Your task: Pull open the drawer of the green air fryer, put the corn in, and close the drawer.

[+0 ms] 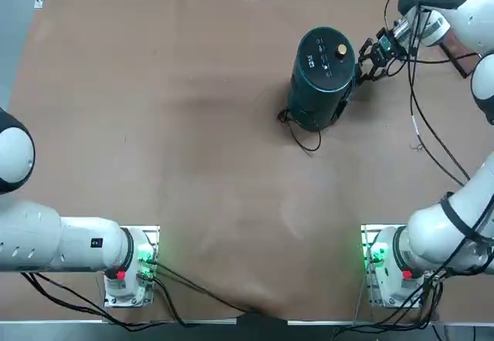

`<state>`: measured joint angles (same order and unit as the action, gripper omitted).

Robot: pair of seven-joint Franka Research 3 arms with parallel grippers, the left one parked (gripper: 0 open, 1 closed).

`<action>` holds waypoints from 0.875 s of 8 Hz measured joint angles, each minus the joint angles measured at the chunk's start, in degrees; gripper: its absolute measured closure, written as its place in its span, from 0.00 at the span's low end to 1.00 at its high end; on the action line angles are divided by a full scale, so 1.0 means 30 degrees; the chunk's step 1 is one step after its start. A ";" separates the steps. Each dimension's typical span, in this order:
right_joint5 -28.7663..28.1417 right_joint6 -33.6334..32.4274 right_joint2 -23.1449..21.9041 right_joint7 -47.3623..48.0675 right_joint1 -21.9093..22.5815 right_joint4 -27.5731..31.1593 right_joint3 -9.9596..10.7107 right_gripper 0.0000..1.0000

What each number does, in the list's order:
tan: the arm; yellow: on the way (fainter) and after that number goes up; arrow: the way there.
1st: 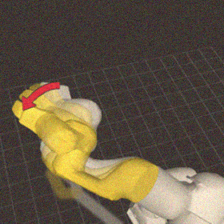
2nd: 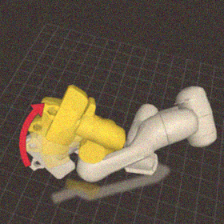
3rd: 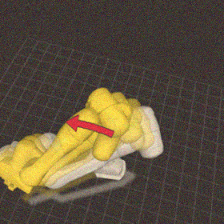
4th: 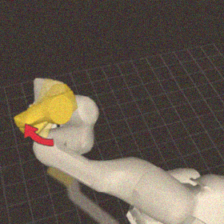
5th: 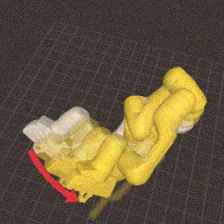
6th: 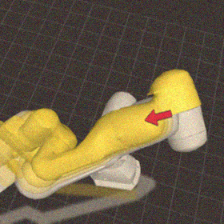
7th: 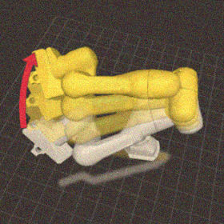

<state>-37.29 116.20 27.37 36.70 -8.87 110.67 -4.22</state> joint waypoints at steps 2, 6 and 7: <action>-0.0001 0.0009 0.0000 0.0536 0.0183 0.0003 -0.0016 0.55; 0.0000 0.0346 0.0029 0.1322 0.0998 0.0074 -0.0042 0.55; 0.0001 0.0370 0.0032 0.1344 0.1050 0.0075 -0.0041 0.55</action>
<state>-37.29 117.31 27.46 40.73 -5.72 110.90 -4.34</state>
